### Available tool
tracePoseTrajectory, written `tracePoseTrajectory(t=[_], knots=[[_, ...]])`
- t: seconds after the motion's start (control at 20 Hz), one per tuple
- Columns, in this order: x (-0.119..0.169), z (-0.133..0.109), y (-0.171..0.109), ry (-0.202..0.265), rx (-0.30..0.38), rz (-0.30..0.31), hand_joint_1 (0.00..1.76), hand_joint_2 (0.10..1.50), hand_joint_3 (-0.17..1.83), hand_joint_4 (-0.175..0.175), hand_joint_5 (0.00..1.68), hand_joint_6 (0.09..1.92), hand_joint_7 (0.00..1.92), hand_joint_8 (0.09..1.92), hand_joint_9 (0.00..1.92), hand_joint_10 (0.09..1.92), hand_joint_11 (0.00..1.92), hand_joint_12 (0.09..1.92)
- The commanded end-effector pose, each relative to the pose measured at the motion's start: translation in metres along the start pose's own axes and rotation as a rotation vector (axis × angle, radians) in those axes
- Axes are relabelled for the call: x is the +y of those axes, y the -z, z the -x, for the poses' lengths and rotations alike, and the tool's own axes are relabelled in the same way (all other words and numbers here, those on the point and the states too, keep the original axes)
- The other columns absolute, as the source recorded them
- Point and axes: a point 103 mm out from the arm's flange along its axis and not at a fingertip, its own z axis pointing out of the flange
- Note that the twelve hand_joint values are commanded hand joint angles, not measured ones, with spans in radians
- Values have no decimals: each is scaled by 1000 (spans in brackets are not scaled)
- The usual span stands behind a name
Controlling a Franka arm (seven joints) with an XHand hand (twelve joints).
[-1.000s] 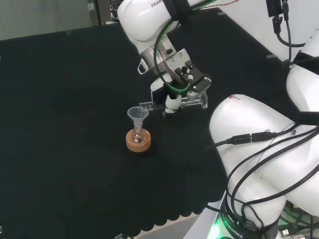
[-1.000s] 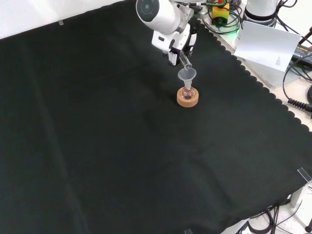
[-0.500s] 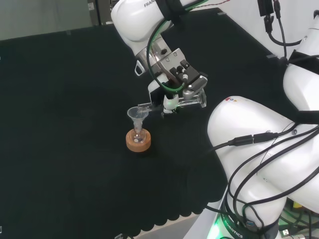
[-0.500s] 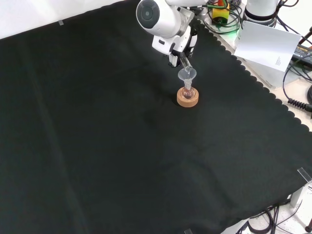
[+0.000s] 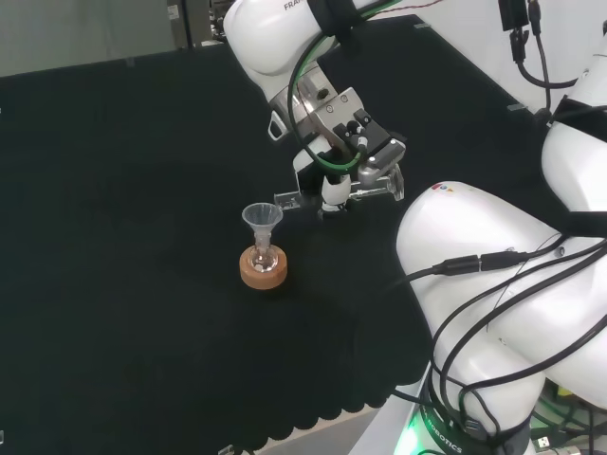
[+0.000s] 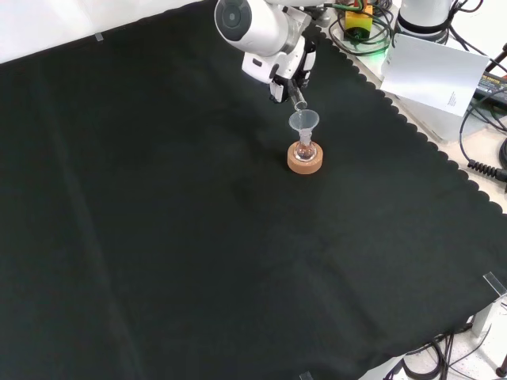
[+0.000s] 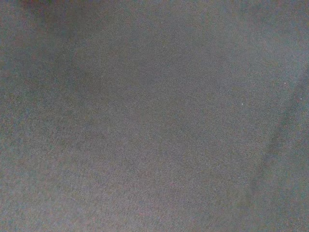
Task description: Pour the water from the graduated cylinder into the round-bottom flask.
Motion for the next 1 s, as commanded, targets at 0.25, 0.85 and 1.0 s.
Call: tracePoseTrajectory(t=[0.25, 0.85, 1.0], knots=[[0, -17, 10, 0, -58, -17, 1102, 1235, -1, -175, 772, 1323, 1037, 593, 1316, 194, 1177, 812], [-5, -12, 11, 1, -80, -30, 1102, 1235, -1, -175, 772, 1323, 1038, 591, 1318, 189, 1176, 811], [-7, -7, 10, 11, -73, -23, 1102, 1235, -1, -175, 772, 1323, 1039, 591, 1318, 188, 1176, 811]])
